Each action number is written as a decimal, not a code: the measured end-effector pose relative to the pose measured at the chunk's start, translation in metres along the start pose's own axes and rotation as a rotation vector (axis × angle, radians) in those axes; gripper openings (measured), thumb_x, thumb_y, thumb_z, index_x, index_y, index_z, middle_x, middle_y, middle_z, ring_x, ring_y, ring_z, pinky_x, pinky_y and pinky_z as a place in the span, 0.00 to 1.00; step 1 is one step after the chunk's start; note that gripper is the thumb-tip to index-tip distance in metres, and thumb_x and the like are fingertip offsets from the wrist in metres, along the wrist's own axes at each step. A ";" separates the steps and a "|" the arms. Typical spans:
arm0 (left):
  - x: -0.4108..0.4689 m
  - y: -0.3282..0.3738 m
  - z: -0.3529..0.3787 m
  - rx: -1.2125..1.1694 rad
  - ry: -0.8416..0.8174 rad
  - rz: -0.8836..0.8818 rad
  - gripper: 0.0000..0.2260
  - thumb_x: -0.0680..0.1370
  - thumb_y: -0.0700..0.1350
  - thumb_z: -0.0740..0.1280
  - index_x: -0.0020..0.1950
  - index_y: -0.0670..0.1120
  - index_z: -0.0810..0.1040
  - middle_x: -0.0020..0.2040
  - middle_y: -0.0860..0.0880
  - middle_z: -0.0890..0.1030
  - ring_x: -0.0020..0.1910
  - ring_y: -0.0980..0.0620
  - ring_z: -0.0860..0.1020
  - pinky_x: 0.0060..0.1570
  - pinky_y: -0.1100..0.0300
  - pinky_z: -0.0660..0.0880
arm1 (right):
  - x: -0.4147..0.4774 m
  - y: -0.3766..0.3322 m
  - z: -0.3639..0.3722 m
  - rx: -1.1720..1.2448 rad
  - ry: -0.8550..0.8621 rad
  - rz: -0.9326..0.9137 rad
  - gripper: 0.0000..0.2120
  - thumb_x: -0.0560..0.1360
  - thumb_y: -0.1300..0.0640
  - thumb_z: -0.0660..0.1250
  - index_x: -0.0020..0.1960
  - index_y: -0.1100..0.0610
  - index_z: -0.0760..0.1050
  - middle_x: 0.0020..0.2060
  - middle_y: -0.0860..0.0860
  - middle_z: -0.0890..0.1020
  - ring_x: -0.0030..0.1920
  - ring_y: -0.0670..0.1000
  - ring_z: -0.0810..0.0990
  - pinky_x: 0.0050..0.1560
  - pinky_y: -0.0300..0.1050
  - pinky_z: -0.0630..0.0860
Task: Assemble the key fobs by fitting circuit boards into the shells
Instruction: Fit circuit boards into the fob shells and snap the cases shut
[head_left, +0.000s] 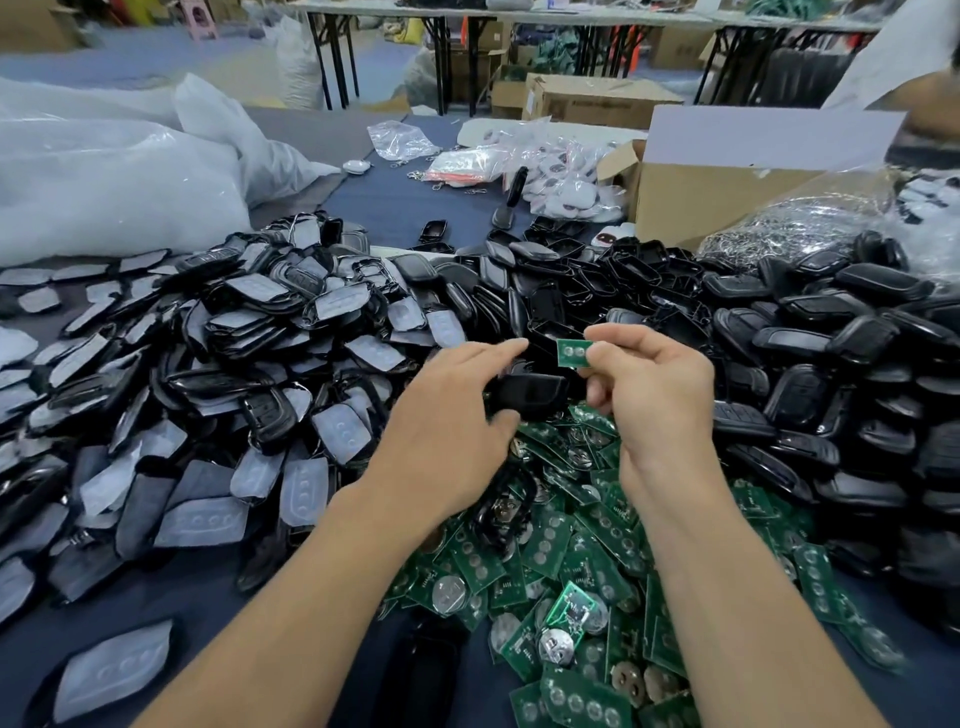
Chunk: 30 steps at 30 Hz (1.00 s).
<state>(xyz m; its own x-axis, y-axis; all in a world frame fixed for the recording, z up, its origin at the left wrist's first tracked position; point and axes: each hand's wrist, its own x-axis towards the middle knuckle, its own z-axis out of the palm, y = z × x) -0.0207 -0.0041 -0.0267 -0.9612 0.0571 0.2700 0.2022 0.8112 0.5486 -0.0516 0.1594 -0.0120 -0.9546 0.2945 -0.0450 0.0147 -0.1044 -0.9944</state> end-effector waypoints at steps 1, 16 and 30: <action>0.001 0.001 0.000 0.028 -0.001 -0.004 0.28 0.78 0.43 0.75 0.75 0.58 0.74 0.57 0.63 0.76 0.60 0.60 0.69 0.60 0.66 0.63 | 0.000 0.000 0.000 -0.003 -0.007 -0.004 0.10 0.75 0.69 0.69 0.43 0.56 0.84 0.29 0.54 0.81 0.25 0.47 0.74 0.30 0.38 0.72; -0.004 0.008 0.004 0.059 0.055 0.132 0.14 0.82 0.44 0.70 0.67 0.53 0.82 0.51 0.52 0.84 0.53 0.48 0.77 0.50 0.60 0.66 | -0.003 -0.002 0.000 0.095 -0.036 0.014 0.12 0.77 0.70 0.68 0.42 0.56 0.84 0.27 0.53 0.80 0.26 0.47 0.74 0.29 0.38 0.71; 0.005 0.003 -0.009 -0.792 0.073 -0.256 0.15 0.82 0.36 0.66 0.52 0.56 0.87 0.43 0.52 0.89 0.41 0.52 0.88 0.45 0.61 0.84 | -0.014 -0.003 0.000 -0.201 -0.077 -0.369 0.08 0.65 0.56 0.81 0.41 0.48 0.85 0.34 0.47 0.87 0.35 0.49 0.86 0.39 0.44 0.82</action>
<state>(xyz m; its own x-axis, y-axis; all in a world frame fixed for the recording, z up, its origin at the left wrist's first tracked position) -0.0230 -0.0064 -0.0167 -0.9863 -0.1337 0.0966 0.0772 0.1435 0.9866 -0.0383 0.1553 -0.0079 -0.9261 0.2046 0.3170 -0.2818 0.1837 -0.9417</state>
